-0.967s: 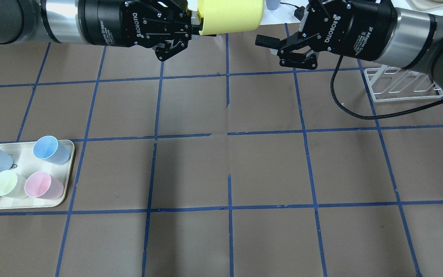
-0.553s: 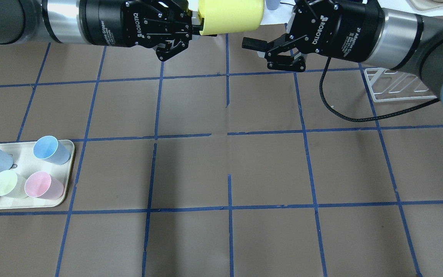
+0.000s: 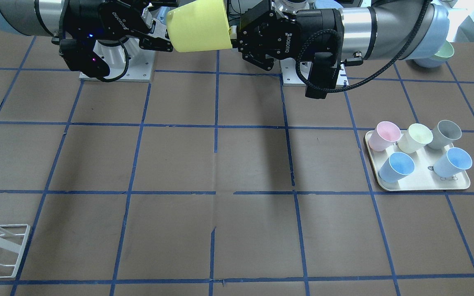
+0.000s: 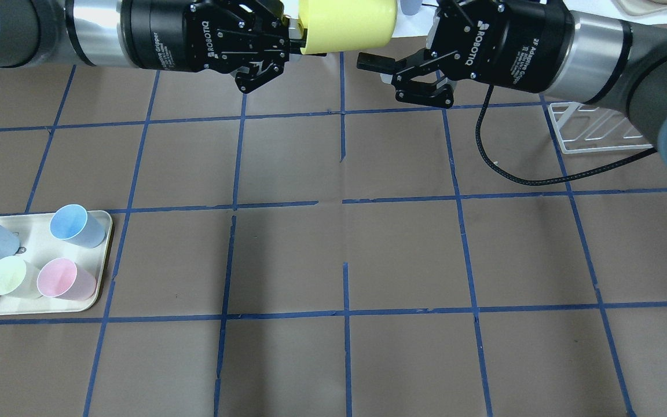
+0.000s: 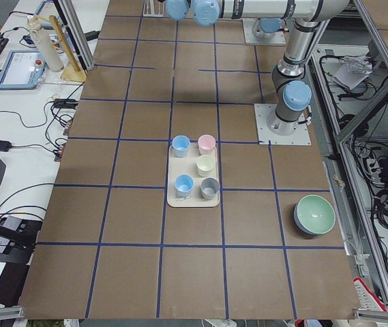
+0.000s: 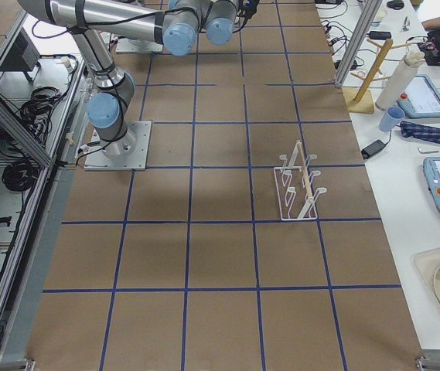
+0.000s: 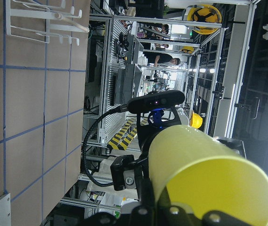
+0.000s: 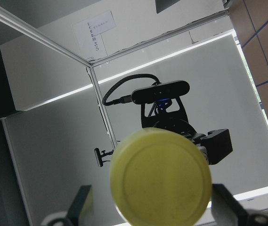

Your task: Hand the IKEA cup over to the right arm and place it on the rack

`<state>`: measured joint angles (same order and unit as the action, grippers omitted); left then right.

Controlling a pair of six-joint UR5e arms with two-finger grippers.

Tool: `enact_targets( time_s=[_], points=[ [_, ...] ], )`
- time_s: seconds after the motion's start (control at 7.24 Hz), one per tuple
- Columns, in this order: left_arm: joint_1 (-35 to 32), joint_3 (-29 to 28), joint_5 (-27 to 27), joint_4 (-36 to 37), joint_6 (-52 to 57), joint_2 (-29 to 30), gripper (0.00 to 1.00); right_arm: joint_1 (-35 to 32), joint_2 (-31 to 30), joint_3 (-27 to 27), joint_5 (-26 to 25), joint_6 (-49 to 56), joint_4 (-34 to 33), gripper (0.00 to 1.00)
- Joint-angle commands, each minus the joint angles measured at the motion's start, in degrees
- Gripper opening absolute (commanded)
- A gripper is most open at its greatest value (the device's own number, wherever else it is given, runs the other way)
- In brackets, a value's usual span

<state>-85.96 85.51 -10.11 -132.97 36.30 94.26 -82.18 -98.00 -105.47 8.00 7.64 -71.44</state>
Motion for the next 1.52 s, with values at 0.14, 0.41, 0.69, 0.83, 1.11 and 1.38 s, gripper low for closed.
enact_targets(
  time_s=[0.14,0.41,0.69,0.83,1.11,1.38],
  points=[
    [0.0,0.0,0.0,0.1,0.0,0.1,0.0,0.1,0.2,0.0,-0.1,-0.1,0.0,0.29],
    [0.0,-0.1,0.0,0.1,0.0,0.2,0.0,0.3,0.2,0.0,-0.1,-0.2,0.0,0.08],
    [0.0,0.0,0.1,0.1,-0.1,0.2,0.81,1.5,0.2,0.4,-0.5,-0.3,-0.1,0.02],
    [0.0,0.0,0.1,0.1,-0.5,0.2,0.85,3.8,0.2,0.9,-0.8,-0.3,-0.1,0.01],
    [0.1,-0.1,-0.2,0.1,-1.0,0.0,0.86,7.2,0.0,0.9,-2.7,-0.2,-0.3,0.0],
    [0.1,-1.4,-1.8,1.0,-6.1,-0.7,0.86,12.3,-0.1,1.1,-6.1,-0.2,-0.5,0.0]
  ],
)
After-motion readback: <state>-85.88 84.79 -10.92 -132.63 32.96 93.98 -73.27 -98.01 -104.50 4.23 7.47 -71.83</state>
